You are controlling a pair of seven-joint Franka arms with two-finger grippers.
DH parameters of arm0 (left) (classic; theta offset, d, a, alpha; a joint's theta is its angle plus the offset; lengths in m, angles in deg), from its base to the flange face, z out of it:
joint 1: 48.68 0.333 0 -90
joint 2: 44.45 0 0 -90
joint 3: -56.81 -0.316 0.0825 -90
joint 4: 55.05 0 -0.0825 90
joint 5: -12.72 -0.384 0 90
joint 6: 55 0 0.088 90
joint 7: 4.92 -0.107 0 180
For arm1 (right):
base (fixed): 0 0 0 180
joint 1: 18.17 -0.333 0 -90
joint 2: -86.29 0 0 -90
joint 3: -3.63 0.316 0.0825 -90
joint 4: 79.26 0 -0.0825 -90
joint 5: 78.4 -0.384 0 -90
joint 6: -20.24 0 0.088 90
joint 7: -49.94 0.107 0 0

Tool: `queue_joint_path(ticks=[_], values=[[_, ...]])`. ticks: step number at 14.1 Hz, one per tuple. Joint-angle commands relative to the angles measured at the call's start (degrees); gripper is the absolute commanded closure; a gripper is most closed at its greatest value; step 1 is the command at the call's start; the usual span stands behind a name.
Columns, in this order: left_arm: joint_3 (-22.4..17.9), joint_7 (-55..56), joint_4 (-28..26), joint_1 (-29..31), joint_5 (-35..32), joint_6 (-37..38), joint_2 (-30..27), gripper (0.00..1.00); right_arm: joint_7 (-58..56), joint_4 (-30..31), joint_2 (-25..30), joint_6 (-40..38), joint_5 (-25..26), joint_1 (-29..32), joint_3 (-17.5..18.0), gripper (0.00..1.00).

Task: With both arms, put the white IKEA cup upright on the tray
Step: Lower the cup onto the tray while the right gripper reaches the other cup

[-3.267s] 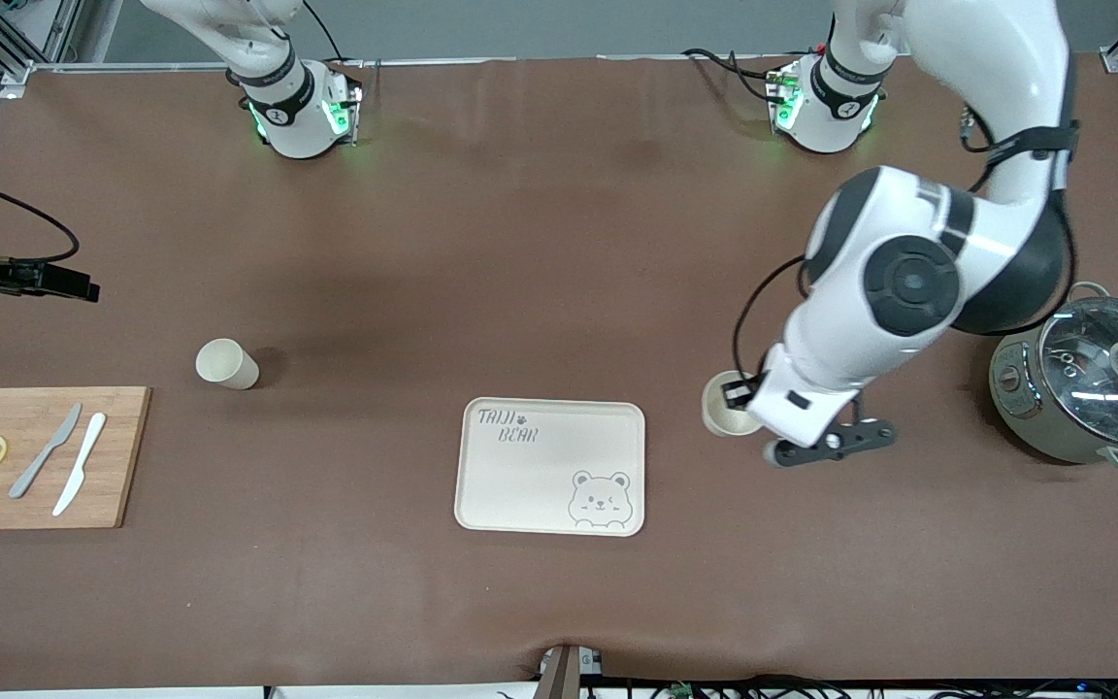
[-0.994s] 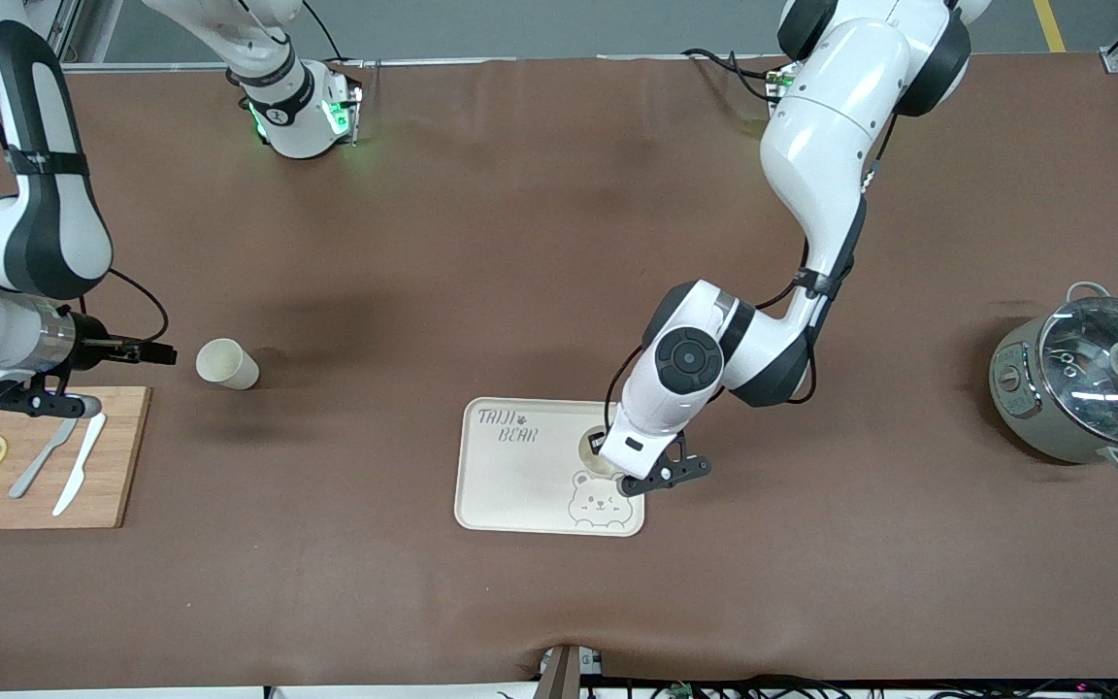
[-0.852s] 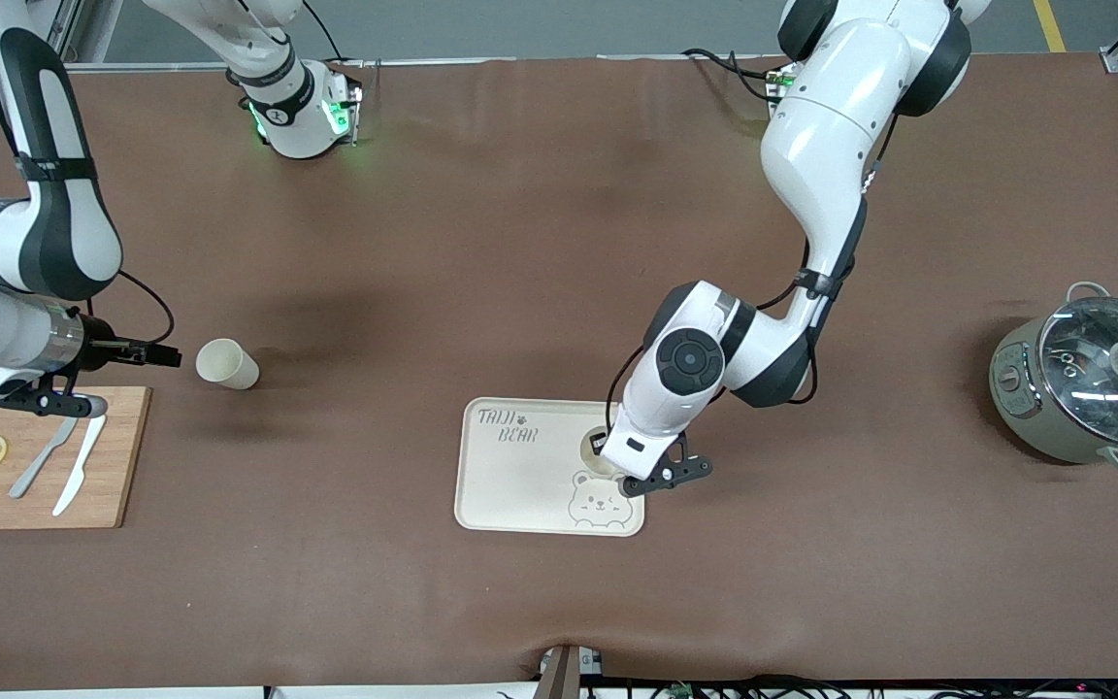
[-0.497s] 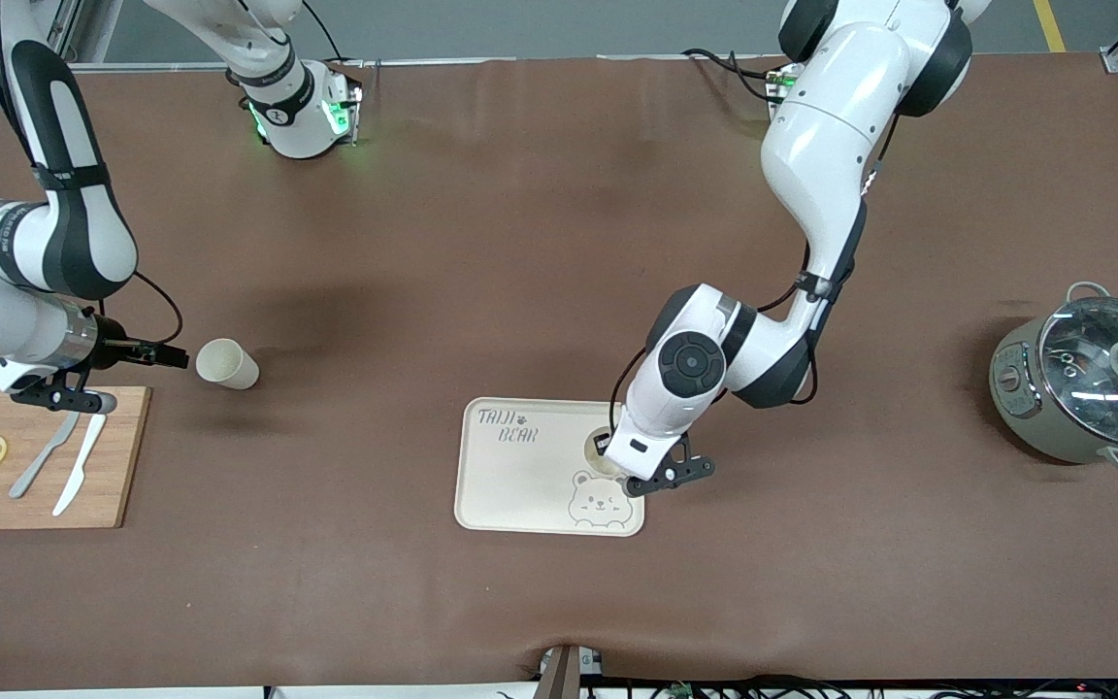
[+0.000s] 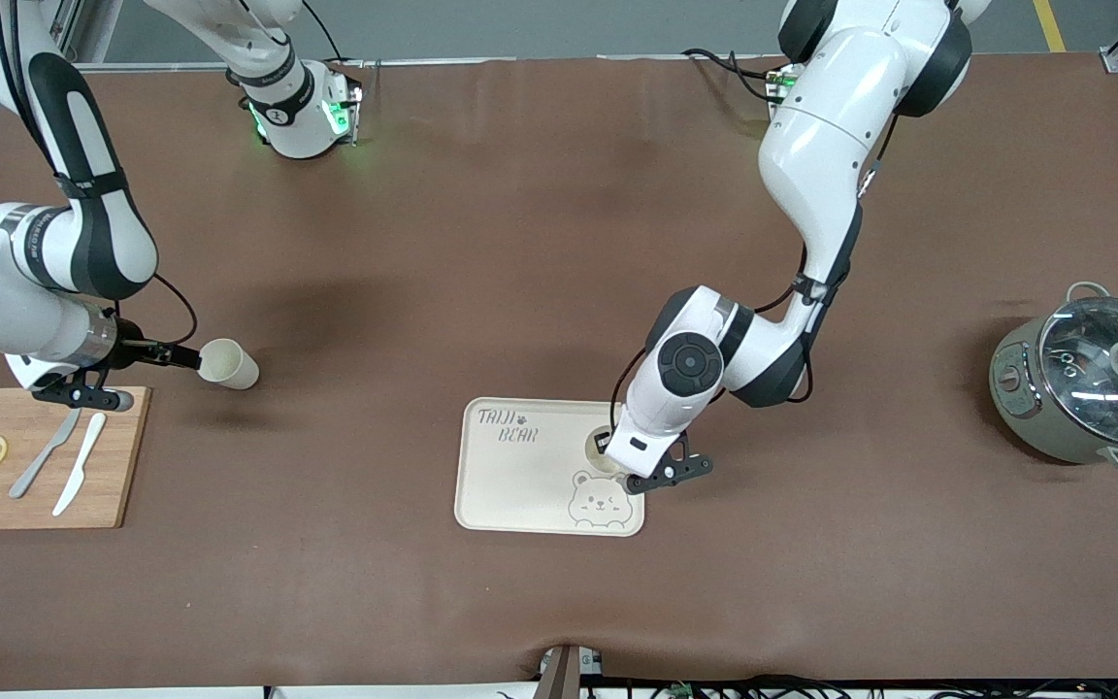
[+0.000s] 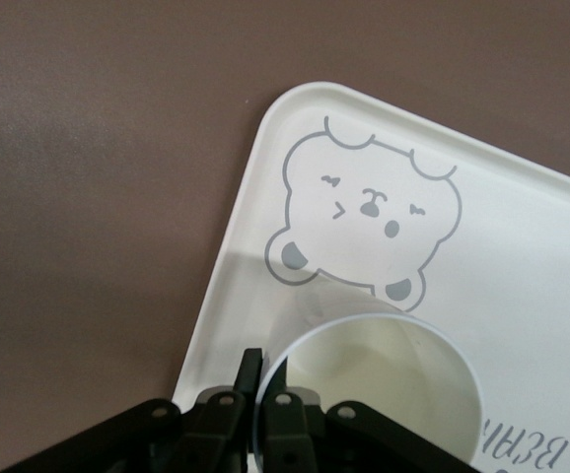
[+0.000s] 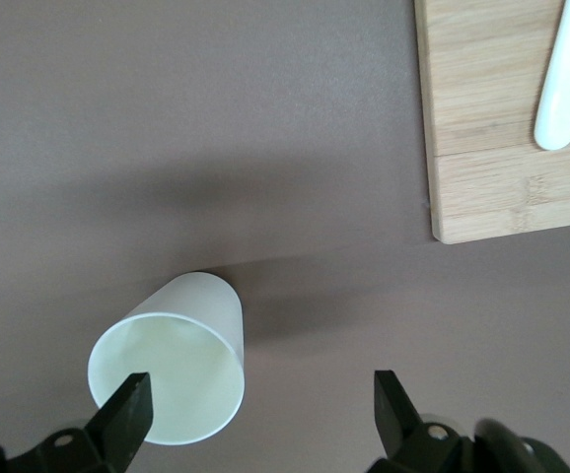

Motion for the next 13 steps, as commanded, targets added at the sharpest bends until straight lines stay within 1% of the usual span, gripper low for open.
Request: queue_joint_path(ticks=[1, 5, 6, 8, 10, 11, 13], values=[[-0.4, -0.3, -0.4, -0.6, -0.1, -0.9, -0.2, 1.00, 0.6, 1.8, -0.3, 2.4, -0.3, 1.0, 1.0, 0.05], [-0.4, 0.3, -0.4, -0.8, -0.1, -2.5, 0.6, 1.00, 0.8, 3.0, -0.7, 3.8, -0.8, 0.8, 1.0, 0.12], [-0.4, 0.4, -0.4, -0.8, -0.1, -2.9, 0.7, 1.00, 0.7, 3.1, -0.6, 3.7, -2.1, 0.8, 1.0, 0.17], [-0.4, 0.4, -0.4, -0.8, -0.1, -2.9, 0.8, 1.00, 0.7, 3.4, -0.7, 3.8, -2.5, 0.6, 1.0, 0.28], [-0.4, 0.3, -0.4, -0.8, -0.2, -3.0, 0.9, 1.00, 0.7, 3.8, -0.9, 5.0, -2.6, 0.6, 1.0, 0.31], [-0.4, 0.3, -0.4, -0.8, -0.2, -3.0, 0.9, 1.00, 0.7, 4.1, -1.3, 5.2, -2.6, 0.6, 1.0, 0.35], [-0.4, 0.3, -0.4, -0.7, -0.2, -3.0, 0.9, 1.00, 0.8, 4.2, -1.4, 5.7, -2.6, 0.7, 1.0, 0.36]])
